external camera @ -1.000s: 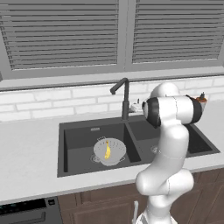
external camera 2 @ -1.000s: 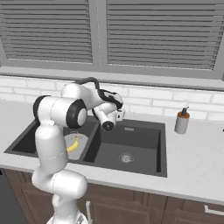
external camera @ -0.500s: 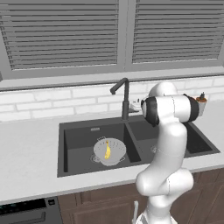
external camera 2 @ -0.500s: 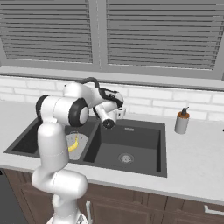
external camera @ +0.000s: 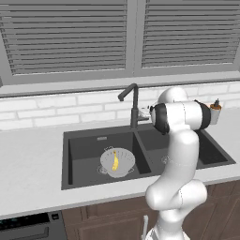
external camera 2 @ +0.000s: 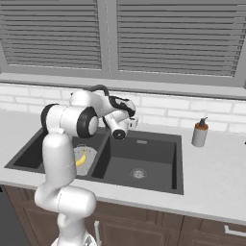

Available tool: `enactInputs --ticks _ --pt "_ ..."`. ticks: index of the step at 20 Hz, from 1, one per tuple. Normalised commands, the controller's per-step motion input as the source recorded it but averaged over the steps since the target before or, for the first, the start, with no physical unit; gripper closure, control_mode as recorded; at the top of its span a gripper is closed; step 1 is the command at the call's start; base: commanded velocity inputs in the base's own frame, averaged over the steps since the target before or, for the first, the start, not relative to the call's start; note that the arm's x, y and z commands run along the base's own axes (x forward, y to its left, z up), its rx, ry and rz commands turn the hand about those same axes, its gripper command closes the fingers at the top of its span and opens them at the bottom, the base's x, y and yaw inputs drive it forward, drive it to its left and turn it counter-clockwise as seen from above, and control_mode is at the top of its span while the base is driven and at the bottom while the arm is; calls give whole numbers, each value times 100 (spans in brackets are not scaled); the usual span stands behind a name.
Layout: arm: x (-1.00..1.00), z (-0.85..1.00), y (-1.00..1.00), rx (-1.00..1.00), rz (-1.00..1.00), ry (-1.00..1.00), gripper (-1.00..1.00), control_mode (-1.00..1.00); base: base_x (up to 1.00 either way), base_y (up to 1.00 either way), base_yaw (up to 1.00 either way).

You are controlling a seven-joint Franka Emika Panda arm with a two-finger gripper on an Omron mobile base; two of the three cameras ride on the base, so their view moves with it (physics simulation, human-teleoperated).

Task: Put the colander in the sink, put the banana in the colander, and turn on the sink faucet and pour water over the colander.

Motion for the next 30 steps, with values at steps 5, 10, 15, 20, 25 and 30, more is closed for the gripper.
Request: enactInputs --ticks 5,10,15,20,25,30 --pt "0 -4 0 0 0 0 -100 -100 0 0 0" --pt "8 -3 0 0 0 0 -100 -100 0 0 0" --pt "17 -1 2 0 0 0 -100 -100 0 0 0" --pt "12 0 3 0 0 0 -100 -100 0 0 0" --pt "0 0 0 0 0 0 -100 -100 0 0 0" --pt "0 0 0 0 0 0 -100 -100 0 0 0"
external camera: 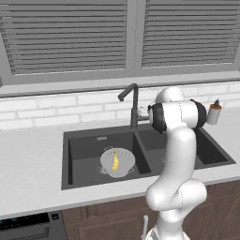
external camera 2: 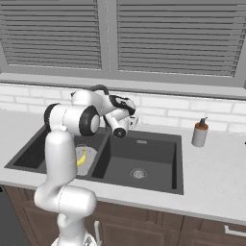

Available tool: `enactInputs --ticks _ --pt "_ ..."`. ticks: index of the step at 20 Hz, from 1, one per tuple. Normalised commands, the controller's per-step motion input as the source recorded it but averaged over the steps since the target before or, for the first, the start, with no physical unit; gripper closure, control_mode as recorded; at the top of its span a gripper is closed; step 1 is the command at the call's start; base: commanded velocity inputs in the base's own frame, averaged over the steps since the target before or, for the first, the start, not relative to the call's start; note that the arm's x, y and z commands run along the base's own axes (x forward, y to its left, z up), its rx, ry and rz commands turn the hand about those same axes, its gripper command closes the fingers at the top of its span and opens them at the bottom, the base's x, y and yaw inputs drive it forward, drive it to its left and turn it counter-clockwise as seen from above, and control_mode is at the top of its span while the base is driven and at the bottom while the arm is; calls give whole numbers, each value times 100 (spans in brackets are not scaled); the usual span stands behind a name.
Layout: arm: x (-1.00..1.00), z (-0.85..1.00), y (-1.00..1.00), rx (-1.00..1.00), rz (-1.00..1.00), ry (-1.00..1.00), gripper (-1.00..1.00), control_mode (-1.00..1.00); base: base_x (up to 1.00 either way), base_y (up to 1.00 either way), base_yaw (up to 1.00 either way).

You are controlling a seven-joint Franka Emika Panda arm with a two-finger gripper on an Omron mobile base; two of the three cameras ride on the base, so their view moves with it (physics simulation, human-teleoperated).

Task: Put the colander in the sink, put the banana in the colander, and turn on the sink faucet and pour water over the colander.

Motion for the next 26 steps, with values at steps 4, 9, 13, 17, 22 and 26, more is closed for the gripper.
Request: enactInputs --ticks 4,9,13,17,22,26 --pt "0 0 -8 0 0 0 -100 -100 0 0 0" --pt "0 0 -53 0 0 0 -100 -100 0 0 0" --pt "1 0 -59 0 0 0 -100 -100 0 0 0" --pt "6 0 -64 0 1 0 -100 -100 0 0 0" --pt "7 0 -74 0 0 0 -100 -100 0 0 0" --pt "6 0 -79 1 0 0 -100 -100 0 0 0"
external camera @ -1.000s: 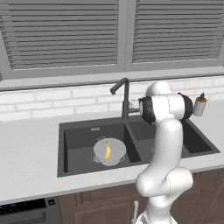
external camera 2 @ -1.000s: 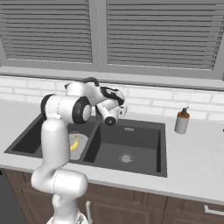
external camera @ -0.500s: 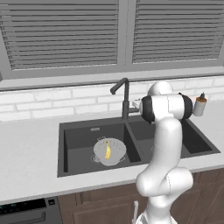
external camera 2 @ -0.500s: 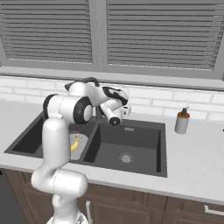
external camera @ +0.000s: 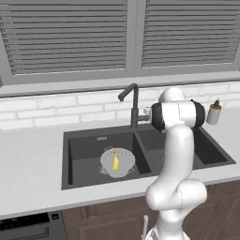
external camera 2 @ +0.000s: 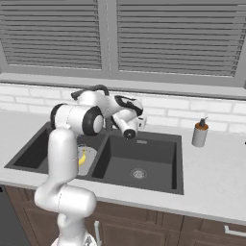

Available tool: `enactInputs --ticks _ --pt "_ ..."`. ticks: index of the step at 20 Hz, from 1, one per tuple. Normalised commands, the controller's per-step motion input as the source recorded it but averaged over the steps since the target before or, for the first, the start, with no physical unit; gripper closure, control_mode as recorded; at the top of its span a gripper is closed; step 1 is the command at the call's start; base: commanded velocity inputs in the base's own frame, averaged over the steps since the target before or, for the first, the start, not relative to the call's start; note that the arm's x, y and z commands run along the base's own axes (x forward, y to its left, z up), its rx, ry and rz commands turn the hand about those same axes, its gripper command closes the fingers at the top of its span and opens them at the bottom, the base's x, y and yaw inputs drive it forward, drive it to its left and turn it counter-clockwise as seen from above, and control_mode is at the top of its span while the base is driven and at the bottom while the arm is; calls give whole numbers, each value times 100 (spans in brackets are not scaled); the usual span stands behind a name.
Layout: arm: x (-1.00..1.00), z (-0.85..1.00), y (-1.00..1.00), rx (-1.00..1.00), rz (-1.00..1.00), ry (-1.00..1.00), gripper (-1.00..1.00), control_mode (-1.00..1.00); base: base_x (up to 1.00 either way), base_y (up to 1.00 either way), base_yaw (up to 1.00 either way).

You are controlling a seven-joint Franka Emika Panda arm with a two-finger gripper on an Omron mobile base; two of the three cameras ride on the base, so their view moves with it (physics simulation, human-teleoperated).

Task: Put the colander in the sink, put the banana in the colander, and turn on the sink faucet and pour water over the colander.

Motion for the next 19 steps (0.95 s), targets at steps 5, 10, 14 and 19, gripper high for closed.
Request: enactInputs --ticks 5,10,14,19 --pt "6 0 -76 2 0 1 -100 -100 0 0 0" --pt "1 0 -76 2 0 1 -100 -100 0 0 0" --pt "1 0 -68 1 0 3 -100 -100 0 0 0" --pt "0 0 -64 2 0 2 -100 -100 0 0 0"
